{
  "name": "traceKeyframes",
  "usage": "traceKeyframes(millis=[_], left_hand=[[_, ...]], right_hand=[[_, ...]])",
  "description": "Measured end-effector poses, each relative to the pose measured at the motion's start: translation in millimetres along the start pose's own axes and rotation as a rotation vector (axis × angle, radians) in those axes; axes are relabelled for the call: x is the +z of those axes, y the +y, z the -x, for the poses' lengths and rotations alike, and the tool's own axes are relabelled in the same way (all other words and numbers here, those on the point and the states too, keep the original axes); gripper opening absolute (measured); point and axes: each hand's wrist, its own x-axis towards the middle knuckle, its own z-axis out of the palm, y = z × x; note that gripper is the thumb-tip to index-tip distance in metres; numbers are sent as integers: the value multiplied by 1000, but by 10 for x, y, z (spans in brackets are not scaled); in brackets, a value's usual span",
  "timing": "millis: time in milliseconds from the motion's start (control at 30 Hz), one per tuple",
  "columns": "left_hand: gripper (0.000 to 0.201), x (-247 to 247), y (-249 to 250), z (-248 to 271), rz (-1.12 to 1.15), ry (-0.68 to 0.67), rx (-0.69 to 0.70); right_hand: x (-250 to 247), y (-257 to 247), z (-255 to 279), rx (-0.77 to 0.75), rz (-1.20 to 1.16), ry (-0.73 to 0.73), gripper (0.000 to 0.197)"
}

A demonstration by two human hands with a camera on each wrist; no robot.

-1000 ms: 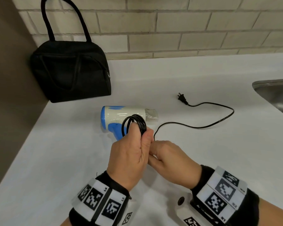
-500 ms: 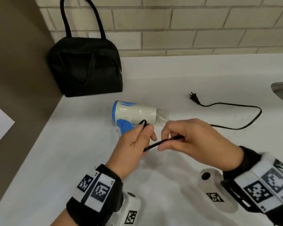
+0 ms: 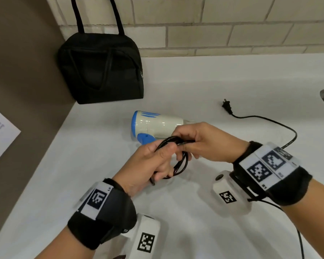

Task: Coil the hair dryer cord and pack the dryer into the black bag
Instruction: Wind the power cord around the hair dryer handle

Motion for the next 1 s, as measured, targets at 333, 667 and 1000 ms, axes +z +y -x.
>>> traceKeyframes(millis=[333,667,1000], left_hand=[[40,35,111,-70,148,120,-67],[26,4,-1,-54,276,-66,-178],[20,-168,78,8,581,-41,-78]], right_hand=[[122,96,-157,-223,616,314,27],[29,133,-91,-367,1057,107,29],[-444,266,-73,113,-8,122,19]])
